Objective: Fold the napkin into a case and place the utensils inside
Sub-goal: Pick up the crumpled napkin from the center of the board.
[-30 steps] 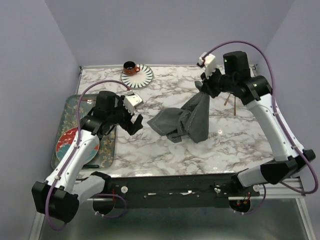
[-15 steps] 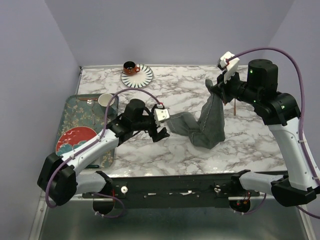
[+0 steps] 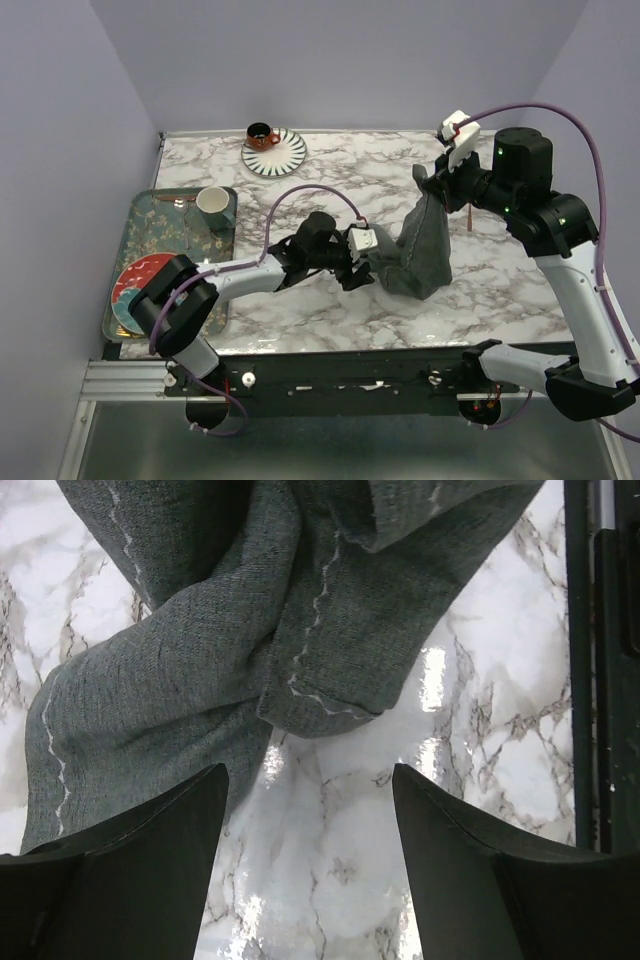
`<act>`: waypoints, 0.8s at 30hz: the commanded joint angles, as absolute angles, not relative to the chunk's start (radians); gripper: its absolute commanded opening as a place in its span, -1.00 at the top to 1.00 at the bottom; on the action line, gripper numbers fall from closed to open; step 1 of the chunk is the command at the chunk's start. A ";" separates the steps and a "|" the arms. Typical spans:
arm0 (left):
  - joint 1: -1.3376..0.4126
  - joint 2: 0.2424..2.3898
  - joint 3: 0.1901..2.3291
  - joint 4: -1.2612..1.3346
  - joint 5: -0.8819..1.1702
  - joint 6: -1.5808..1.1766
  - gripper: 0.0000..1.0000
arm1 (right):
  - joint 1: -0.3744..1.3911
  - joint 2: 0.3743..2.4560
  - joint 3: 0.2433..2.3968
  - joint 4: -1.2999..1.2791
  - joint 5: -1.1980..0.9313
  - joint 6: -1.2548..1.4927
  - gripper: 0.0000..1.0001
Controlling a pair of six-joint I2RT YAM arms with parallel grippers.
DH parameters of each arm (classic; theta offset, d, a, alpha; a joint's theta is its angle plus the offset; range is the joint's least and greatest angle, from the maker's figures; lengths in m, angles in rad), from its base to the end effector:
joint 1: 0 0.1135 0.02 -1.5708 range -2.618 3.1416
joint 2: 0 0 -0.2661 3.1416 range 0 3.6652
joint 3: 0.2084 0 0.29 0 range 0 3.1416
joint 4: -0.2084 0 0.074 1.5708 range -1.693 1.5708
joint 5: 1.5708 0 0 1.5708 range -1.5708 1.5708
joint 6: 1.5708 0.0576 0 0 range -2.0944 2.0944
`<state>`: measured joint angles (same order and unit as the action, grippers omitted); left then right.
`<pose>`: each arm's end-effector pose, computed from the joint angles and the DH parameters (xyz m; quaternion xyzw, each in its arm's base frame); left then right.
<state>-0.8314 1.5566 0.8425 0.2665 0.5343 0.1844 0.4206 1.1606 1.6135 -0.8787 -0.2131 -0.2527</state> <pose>0.2353 -0.3015 0.1856 0.5199 0.6450 -0.3751 0.4160 0.2337 0.1179 0.4818 -0.3305 0.7698 0.1342 0.5293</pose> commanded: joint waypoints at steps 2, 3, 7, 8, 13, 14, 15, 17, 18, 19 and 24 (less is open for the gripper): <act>-0.833 1.647 0.917 0.397 0.520 0.144 -0.50 | 0.420 1.141 1.591 -0.836 -0.187 -0.236 0.99; -0.833 1.670 0.933 0.396 0.519 0.143 -0.48 | 0.419 1.141 1.591 -0.838 -0.186 -0.235 0.99; -0.833 1.729 0.972 0.405 0.520 0.129 -0.41 | 0.420 1.143 1.591 -0.838 -0.173 -0.233 0.99; -0.833 1.739 0.983 0.406 0.523 0.123 -0.34 | 0.419 1.141 1.589 -0.838 -0.167 -0.232 0.99; -0.836 1.805 1.032 0.405 0.543 0.110 -0.12 | 0.419 1.147 1.597 -0.844 -0.141 -0.224 0.99; -0.836 1.812 1.035 0.402 0.552 0.110 -0.06 | 0.419 1.147 1.600 -0.844 -0.130 -0.221 0.99; -0.836 1.816 1.040 0.400 0.560 0.112 -0.03 | 0.419 1.149 1.603 -0.845 -0.127 -0.218 0.99; -0.836 1.816 1.037 0.394 0.571 0.104 -0.01 | 0.419 1.147 1.603 -0.845 -0.118 -0.216 0.99; -0.836 1.812 1.031 0.397 0.577 0.101 -0.01 | 0.420 1.146 1.600 -0.845 -0.117 -0.218 0.99; -0.836 1.806 1.026 0.397 0.578 0.095 -0.01 | 0.419 1.144 1.597 -0.847 -0.115 -0.218 0.99; -0.836 1.772 0.985 0.403 0.577 0.081 -0.01 | 0.419 1.134 1.578 -0.847 -0.107 -0.221 0.99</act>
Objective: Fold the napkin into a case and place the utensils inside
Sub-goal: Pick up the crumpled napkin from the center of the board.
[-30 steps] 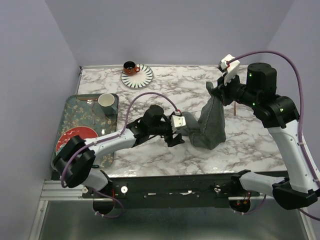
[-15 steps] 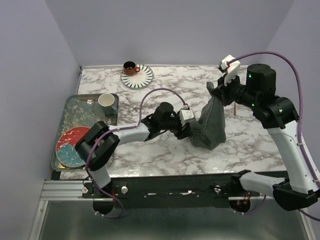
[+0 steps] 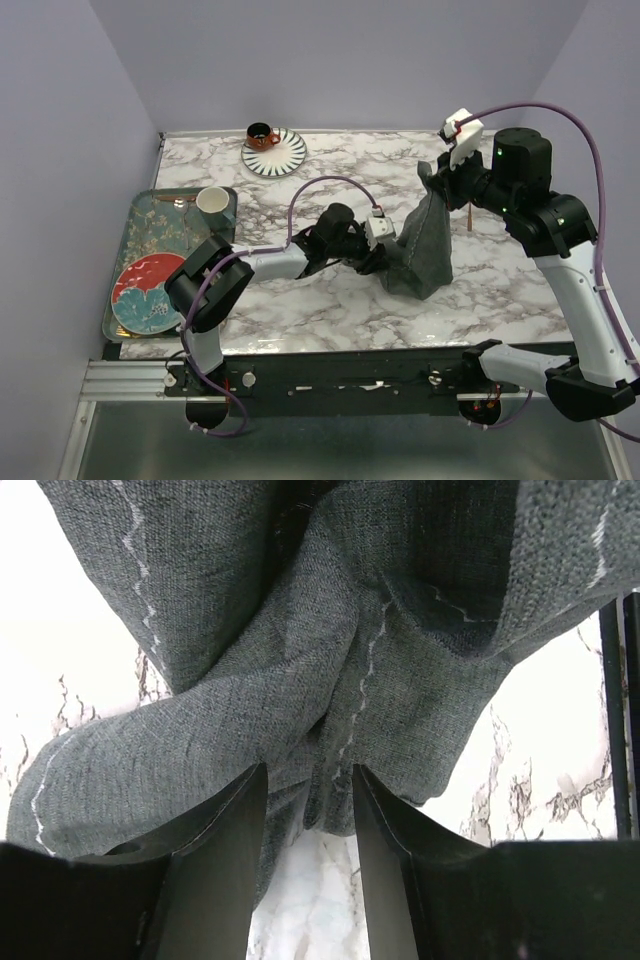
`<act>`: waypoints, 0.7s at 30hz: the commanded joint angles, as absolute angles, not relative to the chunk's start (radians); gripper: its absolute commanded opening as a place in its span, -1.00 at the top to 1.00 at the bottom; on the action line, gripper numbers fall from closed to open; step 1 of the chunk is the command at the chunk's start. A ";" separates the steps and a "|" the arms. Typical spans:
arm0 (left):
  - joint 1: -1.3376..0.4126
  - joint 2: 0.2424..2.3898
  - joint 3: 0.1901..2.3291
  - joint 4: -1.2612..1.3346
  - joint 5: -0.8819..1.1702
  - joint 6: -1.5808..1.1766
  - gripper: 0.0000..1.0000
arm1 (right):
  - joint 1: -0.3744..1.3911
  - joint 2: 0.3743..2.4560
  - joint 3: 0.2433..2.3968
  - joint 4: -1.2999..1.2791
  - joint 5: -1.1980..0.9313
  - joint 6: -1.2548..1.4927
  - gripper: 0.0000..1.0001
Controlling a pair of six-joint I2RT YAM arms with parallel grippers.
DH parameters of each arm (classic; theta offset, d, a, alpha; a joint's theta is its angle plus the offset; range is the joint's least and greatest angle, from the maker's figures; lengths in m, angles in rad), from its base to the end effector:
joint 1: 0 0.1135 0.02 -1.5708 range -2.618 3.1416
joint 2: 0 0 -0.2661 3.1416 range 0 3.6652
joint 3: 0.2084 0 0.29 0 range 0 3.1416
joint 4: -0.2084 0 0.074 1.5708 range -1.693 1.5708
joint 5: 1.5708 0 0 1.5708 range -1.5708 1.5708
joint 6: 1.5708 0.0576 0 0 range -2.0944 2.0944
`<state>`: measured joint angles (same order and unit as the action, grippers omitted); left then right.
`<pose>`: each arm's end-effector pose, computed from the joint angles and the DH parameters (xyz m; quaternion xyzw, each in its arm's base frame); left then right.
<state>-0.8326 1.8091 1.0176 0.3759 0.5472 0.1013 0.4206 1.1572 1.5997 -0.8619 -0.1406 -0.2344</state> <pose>0.2723 -0.3439 0.1627 0.4949 0.6538 -0.3994 0.4100 0.2372 0.1149 0.4795 -0.3054 0.7800 0.1092 0.5352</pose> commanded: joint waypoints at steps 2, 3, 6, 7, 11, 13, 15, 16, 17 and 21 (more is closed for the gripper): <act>-0.836 1.770 0.977 0.405 0.578 0.075 0.03 | 0.419 1.131 1.574 -0.848 -0.106 -0.218 0.99; -0.836 1.770 0.973 0.405 0.578 0.072 0.03 | 0.419 1.132 1.574 -0.850 -0.106 -0.219 0.99; -0.838 1.775 0.973 0.402 0.574 0.066 0.13 | 0.419 1.127 1.572 -0.851 -0.103 -0.218 0.99; -0.838 1.778 0.974 0.400 0.571 0.064 0.16 | 0.419 1.127 1.569 -0.851 -0.100 -0.218 0.99; -0.839 1.779 0.986 0.394 0.566 0.057 0.33 | 0.419 1.126 1.565 -0.850 -0.095 -0.215 0.99; -0.841 1.773 0.991 0.394 0.568 0.045 0.33 | 0.419 1.124 1.565 -0.848 -0.092 -0.216 0.99; -0.844 1.770 0.997 0.393 0.568 0.040 0.36 | 0.419 1.123 1.562 -0.850 -0.084 -0.213 0.99; -0.847 1.772 0.999 0.394 0.566 0.040 0.36 | 0.419 1.121 1.559 -0.850 -0.081 -0.213 0.99; -0.851 1.775 1.002 0.394 0.561 0.040 0.37 | 0.420 1.120 1.555 -0.847 -0.077 -0.212 0.99; -0.856 1.796 1.025 0.384 0.546 0.037 0.56 | 0.420 1.111 1.551 -0.844 -0.051 -0.203 0.99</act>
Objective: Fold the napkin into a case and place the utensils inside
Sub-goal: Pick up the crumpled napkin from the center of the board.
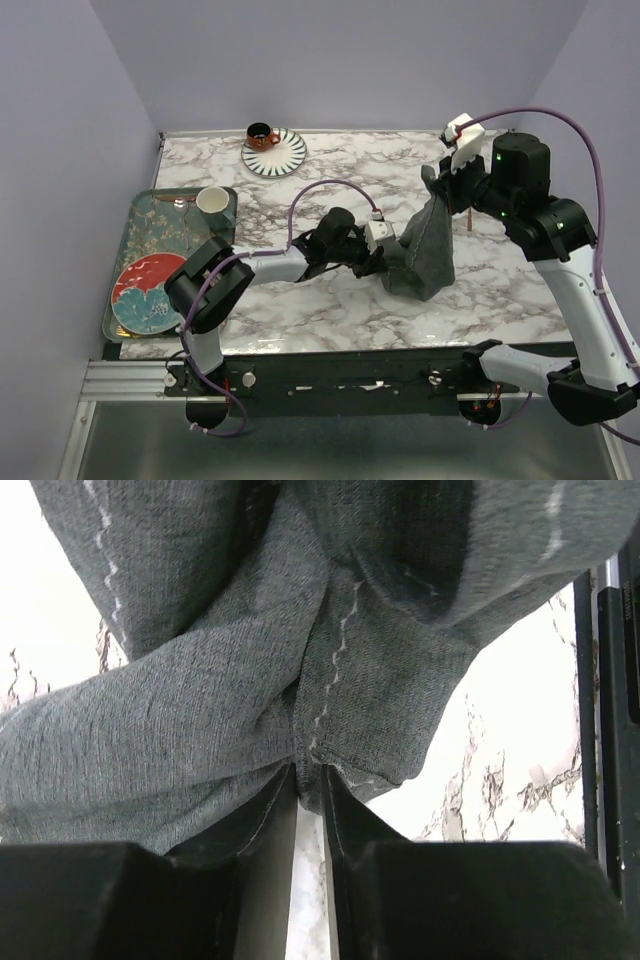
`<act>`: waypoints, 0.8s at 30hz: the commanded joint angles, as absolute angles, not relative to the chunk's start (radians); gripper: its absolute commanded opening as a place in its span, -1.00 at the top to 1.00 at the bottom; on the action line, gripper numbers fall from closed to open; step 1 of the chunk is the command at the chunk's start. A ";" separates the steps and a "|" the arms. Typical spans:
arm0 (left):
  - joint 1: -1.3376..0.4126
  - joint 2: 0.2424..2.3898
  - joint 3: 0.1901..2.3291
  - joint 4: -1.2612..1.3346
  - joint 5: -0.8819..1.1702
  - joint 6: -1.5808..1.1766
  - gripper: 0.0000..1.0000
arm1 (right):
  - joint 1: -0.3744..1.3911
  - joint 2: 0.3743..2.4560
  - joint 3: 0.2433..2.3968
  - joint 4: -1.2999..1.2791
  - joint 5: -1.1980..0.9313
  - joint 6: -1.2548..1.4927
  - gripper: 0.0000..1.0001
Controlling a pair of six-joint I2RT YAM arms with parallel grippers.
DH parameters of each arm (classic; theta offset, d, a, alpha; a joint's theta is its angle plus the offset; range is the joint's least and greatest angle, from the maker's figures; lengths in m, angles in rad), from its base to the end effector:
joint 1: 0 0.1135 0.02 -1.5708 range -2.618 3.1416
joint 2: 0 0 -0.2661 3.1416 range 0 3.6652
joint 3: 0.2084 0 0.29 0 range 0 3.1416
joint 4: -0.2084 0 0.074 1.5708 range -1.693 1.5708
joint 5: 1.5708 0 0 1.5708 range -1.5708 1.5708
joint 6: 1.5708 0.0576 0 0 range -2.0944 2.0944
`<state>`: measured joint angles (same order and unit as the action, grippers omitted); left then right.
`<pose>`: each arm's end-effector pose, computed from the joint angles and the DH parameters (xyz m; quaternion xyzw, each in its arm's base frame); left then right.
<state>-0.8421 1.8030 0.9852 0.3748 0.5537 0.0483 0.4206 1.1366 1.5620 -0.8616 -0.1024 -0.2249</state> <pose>0.2638 -0.3411 0.1537 0.4820 0.6708 -0.4118 0.3849 0.2356 0.1118 0.4712 -0.2932 0.7900 0.0954 0.5299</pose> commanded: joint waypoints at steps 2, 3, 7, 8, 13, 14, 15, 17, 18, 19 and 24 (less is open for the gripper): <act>-0.856 1.801 1.038 0.354 0.543 0.034 0.98 | 0.419 1.103 1.548 -0.842 -0.034 -0.201 0.99; -0.856 1.795 1.046 0.344 0.540 0.034 1.00 | 0.419 1.100 1.549 -0.842 -0.011 -0.198 0.99; -0.836 1.666 1.046 0.247 0.534 0.029 1.00 | 0.419 1.069 1.542 -0.836 0.113 -0.187 0.99; -0.828 1.637 1.051 0.220 0.529 0.020 1.00 | 0.414 1.057 1.537 -0.833 0.142 -0.186 0.99; -0.689 1.442 1.155 -0.149 0.624 0.029 1.00 | 0.407 0.947 1.470 -0.821 0.314 -0.210 0.99; -0.625 1.424 1.178 -0.214 0.633 0.046 1.00 | 0.405 0.931 1.457 -0.830 0.321 -0.218 0.99; -0.595 1.401 1.202 -0.271 0.637 0.058 1.00 | 0.405 0.914 1.447 -0.841 0.307 -0.227 0.99; -0.499 1.329 1.207 -0.400 0.624 0.110 1.00 | 0.406 0.872 1.411 -0.874 0.266 -0.248 0.99; -0.464 1.307 1.206 -0.435 0.600 0.133 1.00 | 0.405 0.861 1.398 -0.887 0.189 -0.258 0.99; -0.440 1.271 1.201 -0.495 0.588 0.158 1.00 | 0.405 0.854 1.363 -0.897 0.143 -0.284 0.99; -0.353 1.243 1.158 -0.615 0.511 0.219 1.00 | 0.407 0.905 1.221 -0.900 -0.255 -0.394 0.99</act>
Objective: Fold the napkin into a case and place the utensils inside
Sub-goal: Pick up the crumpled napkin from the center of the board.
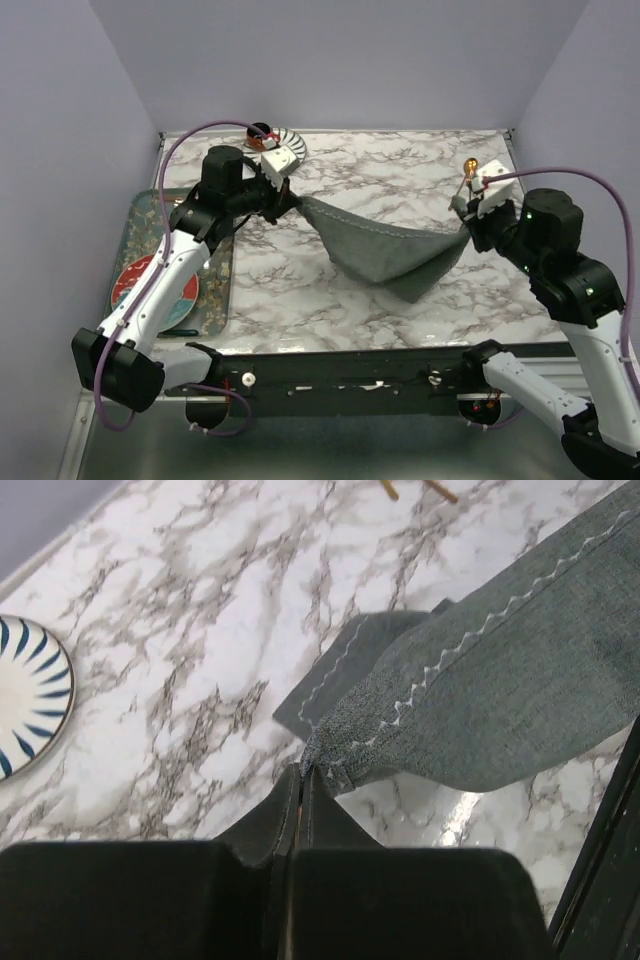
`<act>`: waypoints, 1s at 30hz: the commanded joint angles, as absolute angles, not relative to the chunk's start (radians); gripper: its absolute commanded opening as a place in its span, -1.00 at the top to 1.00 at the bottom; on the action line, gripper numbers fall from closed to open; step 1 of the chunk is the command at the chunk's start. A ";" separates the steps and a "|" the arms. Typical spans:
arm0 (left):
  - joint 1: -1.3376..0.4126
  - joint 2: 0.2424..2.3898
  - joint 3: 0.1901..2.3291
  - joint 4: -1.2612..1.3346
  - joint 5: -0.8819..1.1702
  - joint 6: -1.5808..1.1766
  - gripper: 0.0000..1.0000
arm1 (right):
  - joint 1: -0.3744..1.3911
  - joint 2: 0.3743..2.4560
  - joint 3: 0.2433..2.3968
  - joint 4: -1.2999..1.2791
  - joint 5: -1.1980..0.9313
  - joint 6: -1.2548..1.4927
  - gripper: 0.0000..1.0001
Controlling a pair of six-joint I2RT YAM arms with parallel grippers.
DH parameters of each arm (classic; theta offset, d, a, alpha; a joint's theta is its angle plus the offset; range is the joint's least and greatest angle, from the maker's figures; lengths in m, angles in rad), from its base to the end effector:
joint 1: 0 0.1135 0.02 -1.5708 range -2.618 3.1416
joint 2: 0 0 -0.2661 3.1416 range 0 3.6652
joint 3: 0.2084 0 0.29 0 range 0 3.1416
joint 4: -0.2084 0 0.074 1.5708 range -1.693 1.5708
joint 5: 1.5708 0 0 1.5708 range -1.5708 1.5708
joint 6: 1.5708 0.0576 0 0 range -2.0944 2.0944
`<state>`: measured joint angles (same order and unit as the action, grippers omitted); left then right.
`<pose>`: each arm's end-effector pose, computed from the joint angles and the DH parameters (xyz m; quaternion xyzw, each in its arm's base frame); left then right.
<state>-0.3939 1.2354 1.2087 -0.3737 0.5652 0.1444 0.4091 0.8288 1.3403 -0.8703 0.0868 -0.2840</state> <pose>0.2934 -0.1554 0.3694 0.3614 0.7308 -0.2967 0.4974 0.1683 0.0675 0.4547 -0.2557 0.7807 0.0000 0.5702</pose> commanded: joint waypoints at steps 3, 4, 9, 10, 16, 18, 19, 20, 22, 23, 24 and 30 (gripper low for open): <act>-0.351 1.250 1.111 -0.612 0.471 0.178 1.00 | 0.417 1.051 1.184 -0.877 -0.343 -0.420 0.99; -0.351 1.253 1.100 -0.598 0.457 0.163 1.00 | 0.420 1.089 1.181 -0.876 -0.359 -0.434 0.99; -0.334 1.250 1.048 -0.612 0.344 0.146 1.00 | 0.433 1.242 1.166 -0.874 -0.472 -0.465 0.72; -0.331 1.237 1.034 -0.615 0.333 0.153 1.00 | 0.433 1.256 1.161 -0.883 -0.480 -0.475 0.57; -0.327 1.174 0.965 -0.653 0.328 0.254 1.00 | 0.433 1.262 1.149 -1.061 -0.546 -0.574 -0.87; -0.325 1.152 0.947 -0.661 0.308 0.305 1.00 | 0.426 1.269 1.175 -1.088 -0.546 -0.584 -0.92; -0.325 1.132 0.934 -0.679 0.292 0.322 1.00 | 0.423 1.278 1.187 -1.092 -0.545 -0.597 -0.92; -0.325 1.123 0.928 -0.693 0.287 0.340 1.00 | 0.420 1.288 1.216 -1.095 -0.543 -0.600 -0.92; -0.325 1.085 0.911 -0.712 0.272 0.385 1.00 | 0.414 1.336 1.253 -1.111 -0.549 -0.630 -0.92; -0.325 1.069 0.904 -0.716 0.264 0.399 1.00 | 0.414 1.354 1.278 -1.121 -0.549 -0.640 -0.92; -0.325 1.054 0.902 -0.719 0.255 0.408 1.00 | 0.411 1.402 1.319 -1.123 -0.549 -0.646 -0.91; -0.295 0.904 0.914 -0.730 0.264 0.469 1.00 | 0.384 1.587 1.498 -1.178 -0.557 -0.641 -0.70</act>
<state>-0.3206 1.0126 0.8989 -0.7105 0.2779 0.3908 0.4091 1.4742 1.3891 -1.1118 -0.5232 -0.6224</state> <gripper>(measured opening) 0.010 0.888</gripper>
